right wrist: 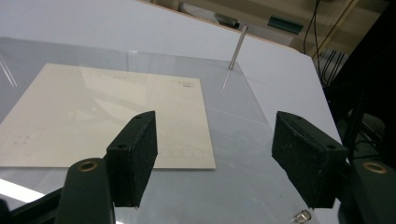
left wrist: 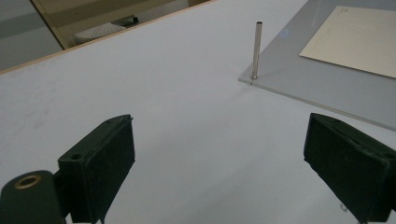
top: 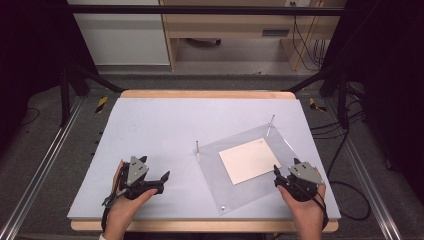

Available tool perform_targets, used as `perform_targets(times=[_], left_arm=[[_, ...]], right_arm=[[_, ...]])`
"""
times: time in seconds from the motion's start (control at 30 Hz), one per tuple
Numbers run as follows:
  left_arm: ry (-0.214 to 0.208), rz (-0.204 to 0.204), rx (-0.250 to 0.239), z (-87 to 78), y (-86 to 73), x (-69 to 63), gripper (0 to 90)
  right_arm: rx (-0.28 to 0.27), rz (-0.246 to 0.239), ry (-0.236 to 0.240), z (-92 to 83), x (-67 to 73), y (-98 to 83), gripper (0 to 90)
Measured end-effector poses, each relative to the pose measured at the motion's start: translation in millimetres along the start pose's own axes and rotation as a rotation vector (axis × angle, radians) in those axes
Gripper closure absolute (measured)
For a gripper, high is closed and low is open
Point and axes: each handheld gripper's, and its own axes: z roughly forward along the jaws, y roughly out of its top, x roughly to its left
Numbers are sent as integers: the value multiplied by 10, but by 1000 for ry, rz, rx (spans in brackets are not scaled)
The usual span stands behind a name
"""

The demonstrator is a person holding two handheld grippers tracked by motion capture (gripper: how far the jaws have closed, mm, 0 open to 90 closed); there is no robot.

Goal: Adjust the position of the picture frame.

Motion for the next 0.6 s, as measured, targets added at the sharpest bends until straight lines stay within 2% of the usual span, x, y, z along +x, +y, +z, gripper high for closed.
perform_targets(times=[0.1,0.13,0.17,0.2,0.3,0.37,0.47,0.5,0.57,0.6], left_arm=[[-23,54,35,102,104,-65,86],[-23,54,35,102,104,-65,86],[-38,83,51,159,172,-101,88],[-48,93,57,194,211,-119,92],[-90,93,73,329,330,-150,105],[-93,93,84,418,424,-147,138],[-98,110,101,547,557,-166,193],[-98,110,101,547,557,-166,211],[-82,106,98,674,643,-217,250],[-82,86,93,723,657,-222,278]], right_arm=[[24,-24,17,50,-40,58,357],[24,-24,17,50,-40,58,357],[55,-33,25,113,-104,118,377],[63,-41,31,131,-128,141,387],[96,-32,88,233,-254,248,414],[124,-9,135,332,-367,331,438],[152,20,166,506,-530,449,491],[172,20,159,570,-562,485,502],[188,2,156,710,-614,554,540],[191,5,152,777,-638,586,561]])
